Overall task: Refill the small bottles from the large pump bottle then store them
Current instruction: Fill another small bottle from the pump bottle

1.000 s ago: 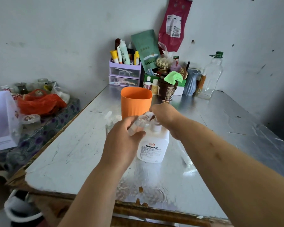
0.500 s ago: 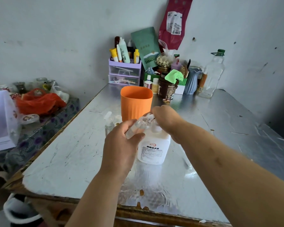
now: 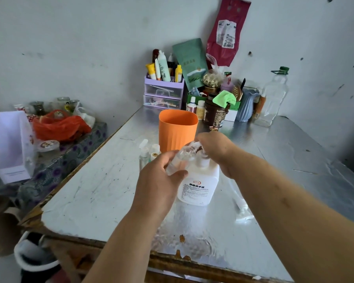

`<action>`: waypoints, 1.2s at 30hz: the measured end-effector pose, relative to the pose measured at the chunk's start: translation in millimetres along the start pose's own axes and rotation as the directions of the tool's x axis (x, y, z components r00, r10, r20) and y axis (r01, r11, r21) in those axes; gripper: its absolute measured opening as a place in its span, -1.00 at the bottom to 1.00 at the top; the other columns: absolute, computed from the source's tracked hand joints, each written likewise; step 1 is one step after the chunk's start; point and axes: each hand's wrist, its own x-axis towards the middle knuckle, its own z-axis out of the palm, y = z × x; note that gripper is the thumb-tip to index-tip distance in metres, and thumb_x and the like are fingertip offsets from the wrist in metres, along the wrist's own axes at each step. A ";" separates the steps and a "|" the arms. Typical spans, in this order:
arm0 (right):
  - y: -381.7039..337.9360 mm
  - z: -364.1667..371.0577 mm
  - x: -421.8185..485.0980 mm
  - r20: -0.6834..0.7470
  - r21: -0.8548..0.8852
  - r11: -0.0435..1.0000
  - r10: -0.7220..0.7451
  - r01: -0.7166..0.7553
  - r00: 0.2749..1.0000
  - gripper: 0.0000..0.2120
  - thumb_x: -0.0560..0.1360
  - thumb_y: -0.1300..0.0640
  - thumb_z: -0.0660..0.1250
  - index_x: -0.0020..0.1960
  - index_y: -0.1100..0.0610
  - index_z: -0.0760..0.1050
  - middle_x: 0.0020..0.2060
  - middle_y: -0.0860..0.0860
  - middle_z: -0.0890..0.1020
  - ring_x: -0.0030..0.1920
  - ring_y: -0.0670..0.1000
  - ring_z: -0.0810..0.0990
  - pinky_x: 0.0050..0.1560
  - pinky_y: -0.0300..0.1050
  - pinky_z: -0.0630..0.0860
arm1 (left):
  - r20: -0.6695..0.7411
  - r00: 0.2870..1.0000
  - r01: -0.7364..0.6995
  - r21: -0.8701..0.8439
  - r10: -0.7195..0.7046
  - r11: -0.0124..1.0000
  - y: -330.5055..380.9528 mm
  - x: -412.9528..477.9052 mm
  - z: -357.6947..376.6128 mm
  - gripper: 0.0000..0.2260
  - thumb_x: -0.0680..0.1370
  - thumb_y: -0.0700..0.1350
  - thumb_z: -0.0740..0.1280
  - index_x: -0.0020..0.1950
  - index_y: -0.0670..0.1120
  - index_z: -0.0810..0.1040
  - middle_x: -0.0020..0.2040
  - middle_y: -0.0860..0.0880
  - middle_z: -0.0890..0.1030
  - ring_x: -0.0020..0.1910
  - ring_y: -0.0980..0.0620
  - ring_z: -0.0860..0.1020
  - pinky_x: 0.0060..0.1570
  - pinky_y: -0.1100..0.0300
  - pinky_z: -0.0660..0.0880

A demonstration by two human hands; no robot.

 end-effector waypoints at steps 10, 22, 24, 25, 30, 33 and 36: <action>5.9 0.9 6.2 0.010 -0.041 0.999 -0.009 0.010 1.000 -0.73 0.54 0.29 0.04 -0.32 0.14 0.29 -0.30 0.16 0.37 -0.28 0.09 0.31 -0.26 -0.09 0.27 | 0.001 1.000 -0.004 0.036 0.004 0.999 -3.0 -0.3 3.3 -0.61 0.53 -0.05 0.42 0.35 0.13 0.51 0.20 0.14 0.63 0.12 0.10 0.60 0.14 0.05 0.57; -2.3 -2.2 -3.9 0.016 -0.019 0.999 0.044 -0.044 0.999 -0.83 0.50 0.16 0.08 -0.13 0.13 0.45 -0.19 0.12 0.45 -0.18 0.08 0.38 -0.13 -0.05 0.32 | 0.014 1.000 -0.023 0.041 0.023 0.999 2.1 -1.9 0.1 -0.63 0.55 -0.05 0.39 0.35 0.14 0.49 0.22 0.14 0.61 0.08 0.14 0.58 0.02 0.25 0.52; -3.2 -2.9 -2.6 0.015 -0.020 0.999 0.041 -0.041 0.999 -0.83 0.50 0.17 0.09 -0.14 0.13 0.44 -0.19 0.12 0.45 -0.19 0.07 0.37 -0.14 -0.06 0.32 | 0.014 1.000 -0.025 0.042 0.025 0.999 3.4 -1.7 -0.5 -0.63 0.55 -0.06 0.39 0.35 0.14 0.49 0.23 0.14 0.61 0.09 0.15 0.57 0.06 0.22 0.50; -3.1 -3.0 -1.8 0.017 -0.016 0.999 0.037 -0.037 0.999 -0.84 0.50 0.19 0.08 -0.14 0.13 0.43 -0.20 0.11 0.44 -0.20 0.07 0.36 -0.15 -0.06 0.30 | 0.012 1.000 -0.028 0.043 0.028 0.999 3.7 -1.6 -0.6 -0.63 0.55 -0.06 0.39 0.35 0.14 0.49 0.23 0.14 0.60 0.08 0.16 0.55 0.05 0.22 0.49; -0.9 -0.9 2.7 0.003 0.005 1.000 0.030 -0.030 1.000 -0.84 0.50 0.18 0.08 -0.13 0.12 0.43 -0.20 0.11 0.45 -0.18 0.07 0.38 -0.15 -0.06 0.30 | 0.007 1.000 -0.030 0.043 0.029 0.999 2.6 1.5 -0.7 -0.63 0.55 -0.06 0.39 0.35 0.14 0.50 0.22 0.14 0.61 0.08 0.17 0.54 0.08 0.20 0.49; 0.0 -0.9 4.4 0.001 0.018 1.000 0.023 -0.023 1.000 -0.84 0.49 0.19 0.08 -0.21 0.11 0.38 -0.25 0.12 0.41 -0.22 0.06 0.34 -0.18 -0.06 0.27 | 0.007 1.000 -0.018 0.029 0.018 0.999 1.6 4.0 -0.6 -0.63 0.54 -0.08 0.41 0.33 0.15 0.51 0.17 0.16 0.63 0.05 0.17 0.57 0.03 0.24 0.50; 2.3 -0.3 4.7 0.007 0.023 1.000 0.017 -0.017 1.000 -0.86 0.47 0.19 0.07 -0.22 0.10 0.37 -0.26 0.12 0.39 -0.22 0.07 0.33 -0.17 -0.04 0.28 | 0.001 1.000 -0.030 0.048 0.030 0.998 -0.2 5.0 0.5 -0.62 0.54 -0.07 0.41 0.33 0.15 0.51 0.11 0.19 0.60 -0.03 0.24 0.52 -0.14 0.41 0.39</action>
